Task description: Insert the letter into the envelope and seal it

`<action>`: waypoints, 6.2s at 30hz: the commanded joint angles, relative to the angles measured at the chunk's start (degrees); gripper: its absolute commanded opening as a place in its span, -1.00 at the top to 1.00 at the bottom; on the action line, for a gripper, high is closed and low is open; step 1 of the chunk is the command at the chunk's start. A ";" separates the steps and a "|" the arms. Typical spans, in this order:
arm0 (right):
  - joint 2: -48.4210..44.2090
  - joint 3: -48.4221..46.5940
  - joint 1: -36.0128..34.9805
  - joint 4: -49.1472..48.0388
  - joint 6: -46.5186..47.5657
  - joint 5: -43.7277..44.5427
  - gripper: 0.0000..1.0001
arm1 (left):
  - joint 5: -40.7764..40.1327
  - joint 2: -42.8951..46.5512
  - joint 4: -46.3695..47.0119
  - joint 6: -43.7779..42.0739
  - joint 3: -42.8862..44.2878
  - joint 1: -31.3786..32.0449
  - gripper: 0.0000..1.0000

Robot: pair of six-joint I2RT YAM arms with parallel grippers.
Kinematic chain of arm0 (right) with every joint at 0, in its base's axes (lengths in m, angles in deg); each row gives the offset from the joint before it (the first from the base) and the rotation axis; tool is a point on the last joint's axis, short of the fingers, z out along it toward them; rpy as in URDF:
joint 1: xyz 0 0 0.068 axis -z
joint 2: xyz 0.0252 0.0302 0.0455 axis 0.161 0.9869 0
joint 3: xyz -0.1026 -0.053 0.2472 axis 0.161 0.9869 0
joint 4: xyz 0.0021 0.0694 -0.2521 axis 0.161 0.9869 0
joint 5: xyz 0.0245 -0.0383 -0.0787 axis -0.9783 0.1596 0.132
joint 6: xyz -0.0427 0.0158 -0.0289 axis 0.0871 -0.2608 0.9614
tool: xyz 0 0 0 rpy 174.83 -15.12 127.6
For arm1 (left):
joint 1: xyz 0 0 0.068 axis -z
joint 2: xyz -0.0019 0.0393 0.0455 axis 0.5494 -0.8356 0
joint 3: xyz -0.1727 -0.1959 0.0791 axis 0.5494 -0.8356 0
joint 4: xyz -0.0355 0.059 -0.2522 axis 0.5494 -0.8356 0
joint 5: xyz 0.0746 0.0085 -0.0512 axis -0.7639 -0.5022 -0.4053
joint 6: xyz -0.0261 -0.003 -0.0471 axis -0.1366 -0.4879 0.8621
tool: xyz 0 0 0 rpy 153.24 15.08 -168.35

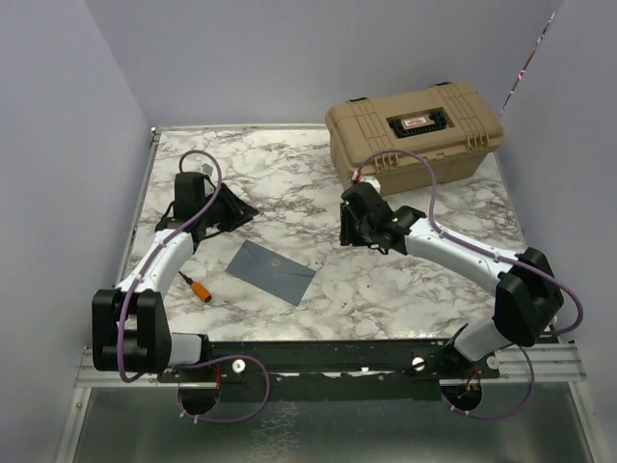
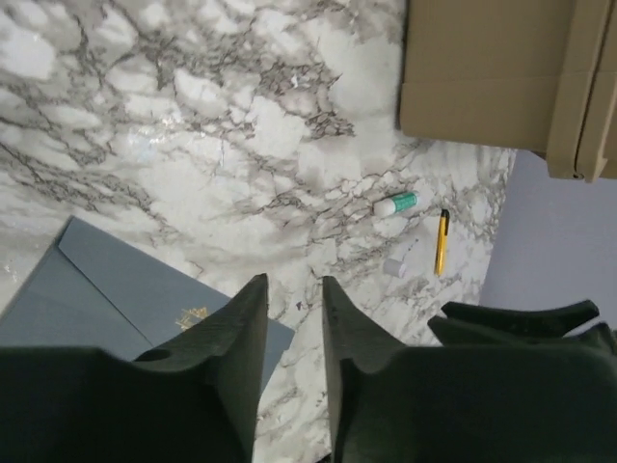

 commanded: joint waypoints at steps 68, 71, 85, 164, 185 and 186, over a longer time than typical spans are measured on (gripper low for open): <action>15.45 -1.50 10.76 -13.21 -8.63 0.01 0.84 | -17.03 7.96 -0.26 -8.34 -0.82 15.78 -0.98; 10.84 -3.08 10.28 -18.14 -0.67 -8.77 0.84 | -14.44 7.57 -0.41 -8.12 1.14 15.65 -0.98; -2.27 1.04 9.81 -26.68 20.24 -44.76 0.86 | 5.36 4.25 6.16 6.19 9.30 15.64 -0.98; -18.51 -1.69 6.67 -29.12 -16.57 -9.59 -0.43 | 2.85 5.13 8.82 6.02 15.56 15.87 1.00; -6.19 -12.65 6.61 -30.87 -75.34 -15.28 -0.08 | -5.74 11.64 34.70 -37.45 14.90 20.12 1.00; -5.50 -13.42 6.65 -31.05 -75.54 -15.59 -0.10 | -6.17 11.68 35.48 -38.14 14.57 20.47 1.00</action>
